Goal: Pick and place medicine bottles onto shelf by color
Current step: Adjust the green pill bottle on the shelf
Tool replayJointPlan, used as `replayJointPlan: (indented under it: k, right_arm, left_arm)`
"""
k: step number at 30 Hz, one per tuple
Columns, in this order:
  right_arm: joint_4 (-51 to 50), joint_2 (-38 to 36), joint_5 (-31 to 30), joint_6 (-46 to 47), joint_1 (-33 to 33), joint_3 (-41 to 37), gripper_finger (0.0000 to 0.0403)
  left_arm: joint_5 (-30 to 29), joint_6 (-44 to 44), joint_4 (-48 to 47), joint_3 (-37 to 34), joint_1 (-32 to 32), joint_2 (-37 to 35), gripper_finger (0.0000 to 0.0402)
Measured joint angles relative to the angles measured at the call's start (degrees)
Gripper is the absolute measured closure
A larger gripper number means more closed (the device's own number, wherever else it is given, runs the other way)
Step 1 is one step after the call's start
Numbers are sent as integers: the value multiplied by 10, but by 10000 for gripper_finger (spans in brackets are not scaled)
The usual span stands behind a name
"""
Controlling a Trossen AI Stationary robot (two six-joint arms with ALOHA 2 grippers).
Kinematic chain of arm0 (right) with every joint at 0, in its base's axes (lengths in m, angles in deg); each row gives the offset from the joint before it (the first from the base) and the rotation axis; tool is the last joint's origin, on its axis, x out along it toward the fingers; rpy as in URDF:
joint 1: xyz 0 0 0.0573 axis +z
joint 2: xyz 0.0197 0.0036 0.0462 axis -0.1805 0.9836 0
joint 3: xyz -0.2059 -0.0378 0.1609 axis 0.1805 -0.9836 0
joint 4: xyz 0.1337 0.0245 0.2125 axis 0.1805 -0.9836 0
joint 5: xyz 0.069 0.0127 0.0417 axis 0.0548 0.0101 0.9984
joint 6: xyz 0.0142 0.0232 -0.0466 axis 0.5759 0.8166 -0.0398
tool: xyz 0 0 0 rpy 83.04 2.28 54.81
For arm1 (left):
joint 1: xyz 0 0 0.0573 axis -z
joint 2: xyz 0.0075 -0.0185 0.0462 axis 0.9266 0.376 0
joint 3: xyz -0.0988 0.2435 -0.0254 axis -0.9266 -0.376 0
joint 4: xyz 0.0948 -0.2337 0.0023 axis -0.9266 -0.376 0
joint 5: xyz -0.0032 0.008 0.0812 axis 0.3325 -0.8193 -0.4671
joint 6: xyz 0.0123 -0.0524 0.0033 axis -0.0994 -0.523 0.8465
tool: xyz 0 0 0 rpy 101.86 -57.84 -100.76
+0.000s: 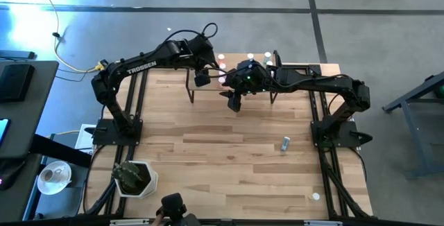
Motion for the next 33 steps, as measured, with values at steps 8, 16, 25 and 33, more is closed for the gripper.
replayJointPlan:
  k: [8,16,25,33]
  right_arm:
    - [0,0,0,0,0,0,231]
    - [0,0,0,0,0,0,231]
    - [-1,-7,0,0,0,0,231]
    - [-23,-51,0,-2,0,0,231]
  left_arm:
    - [-2,-15,-21,0,0,0,229]
    - [-15,-15,-22,0,0,0,229]
    - [-15,9,-20,0,24,-2,229]
    - [-29,16,-22,44,41,-2,229]
